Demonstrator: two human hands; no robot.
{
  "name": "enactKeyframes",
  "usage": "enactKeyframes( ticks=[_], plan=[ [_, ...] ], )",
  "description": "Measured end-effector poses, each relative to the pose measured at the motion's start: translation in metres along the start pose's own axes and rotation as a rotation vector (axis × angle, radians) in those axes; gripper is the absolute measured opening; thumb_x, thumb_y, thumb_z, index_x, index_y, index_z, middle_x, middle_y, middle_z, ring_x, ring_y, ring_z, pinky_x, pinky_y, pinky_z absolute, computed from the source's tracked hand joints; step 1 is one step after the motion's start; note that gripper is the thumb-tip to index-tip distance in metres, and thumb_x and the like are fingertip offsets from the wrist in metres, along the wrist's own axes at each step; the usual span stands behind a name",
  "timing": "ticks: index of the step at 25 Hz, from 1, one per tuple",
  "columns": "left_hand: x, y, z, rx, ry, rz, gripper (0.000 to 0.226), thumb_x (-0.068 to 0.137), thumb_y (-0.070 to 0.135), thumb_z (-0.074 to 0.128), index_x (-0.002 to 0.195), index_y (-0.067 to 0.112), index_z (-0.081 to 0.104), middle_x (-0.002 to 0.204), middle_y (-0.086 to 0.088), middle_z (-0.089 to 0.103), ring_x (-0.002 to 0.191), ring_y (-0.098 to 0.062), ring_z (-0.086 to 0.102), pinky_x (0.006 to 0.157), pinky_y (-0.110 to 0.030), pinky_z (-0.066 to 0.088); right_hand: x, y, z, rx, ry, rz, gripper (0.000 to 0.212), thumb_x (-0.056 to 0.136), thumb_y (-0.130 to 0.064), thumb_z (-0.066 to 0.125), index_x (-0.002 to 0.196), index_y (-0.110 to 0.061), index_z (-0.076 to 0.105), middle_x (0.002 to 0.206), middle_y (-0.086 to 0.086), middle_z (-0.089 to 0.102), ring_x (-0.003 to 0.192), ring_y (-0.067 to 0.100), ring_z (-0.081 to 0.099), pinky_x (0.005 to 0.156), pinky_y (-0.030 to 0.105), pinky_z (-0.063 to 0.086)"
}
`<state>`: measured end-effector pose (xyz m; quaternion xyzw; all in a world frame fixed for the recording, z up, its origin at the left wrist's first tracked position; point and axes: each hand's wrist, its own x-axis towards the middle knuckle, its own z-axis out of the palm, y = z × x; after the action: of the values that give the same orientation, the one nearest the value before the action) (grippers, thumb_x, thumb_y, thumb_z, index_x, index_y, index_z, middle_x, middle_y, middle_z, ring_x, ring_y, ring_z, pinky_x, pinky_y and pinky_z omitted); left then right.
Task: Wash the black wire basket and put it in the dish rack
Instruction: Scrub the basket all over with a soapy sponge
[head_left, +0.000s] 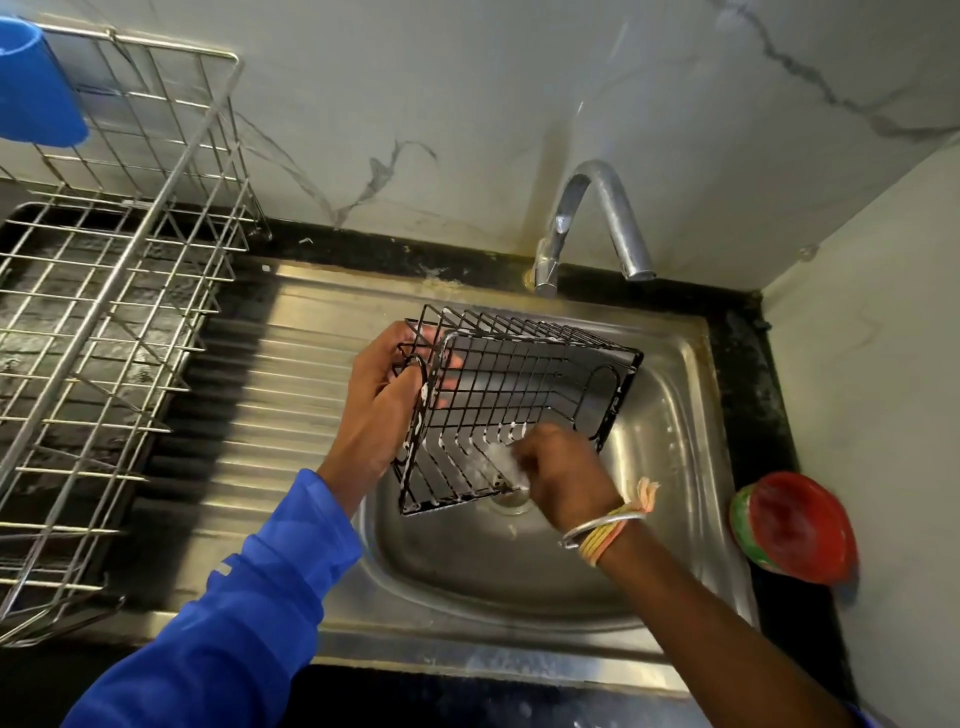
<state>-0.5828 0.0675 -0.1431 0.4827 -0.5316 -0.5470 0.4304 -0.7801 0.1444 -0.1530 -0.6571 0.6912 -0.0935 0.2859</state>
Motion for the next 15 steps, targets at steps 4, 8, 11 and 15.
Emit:
enactKeyframes(
  ticks=[4, 8, 11, 15],
  plan=[
    [0.005, 0.011, -0.004, 0.006, -0.037, -0.015, 0.026, 0.101, -0.006, 0.042, 0.116, 0.004, 0.061, 0.106, -0.015, 0.075, 0.097, -0.035, 0.074, 0.083, -0.056, 0.061, 0.009, 0.026, -0.012, -0.123, -0.031, 0.111, 0.029, 0.094, -0.021, 0.047, 0.075, -0.011, 0.068, 0.080, 0.006, 0.057, 0.074, 0.018, 0.055, 0.069, 0.024, 0.036],
    [0.007, 0.019, -0.001, 0.006, -0.053, 0.002, 0.023, 0.097, 0.006, 0.047, 0.113, 0.005, 0.062, 0.106, -0.013, 0.075, 0.097, -0.029, 0.075, 0.080, -0.048, 0.062, 0.008, 0.020, -0.014, -0.018, -0.049, 0.066, 0.022, 0.092, -0.022, 0.058, 0.097, -0.009, 0.075, 0.095, 0.007, 0.072, 0.088, 0.018, 0.066, 0.077, 0.023, 0.045],
    [0.005, 0.019, 0.000, 0.028, -0.058, -0.031, 0.019, 0.099, 0.003, 0.048, 0.113, 0.003, 0.061, 0.105, -0.012, 0.076, 0.096, -0.027, 0.075, 0.077, -0.043, 0.062, 0.024, 0.023, -0.014, -0.090, -0.095, 0.137, 0.019, 0.086, -0.004, 0.060, 0.096, -0.008, 0.076, 0.098, 0.009, 0.074, 0.095, 0.021, 0.069, 0.085, 0.023, 0.050],
    [0.003, 0.020, 0.004, 0.027, -0.067, -0.033, 0.023, 0.101, 0.003, 0.044, 0.117, 0.005, 0.061, 0.105, -0.012, 0.076, 0.097, -0.029, 0.075, 0.079, -0.047, 0.062, 0.035, 0.016, -0.013, -0.409, -0.054, 0.104, 0.026, 0.085, 0.001, 0.053, 0.103, -0.007, 0.071, 0.102, 0.013, 0.070, 0.098, 0.030, 0.067, 0.080, 0.033, 0.052]
  ],
)
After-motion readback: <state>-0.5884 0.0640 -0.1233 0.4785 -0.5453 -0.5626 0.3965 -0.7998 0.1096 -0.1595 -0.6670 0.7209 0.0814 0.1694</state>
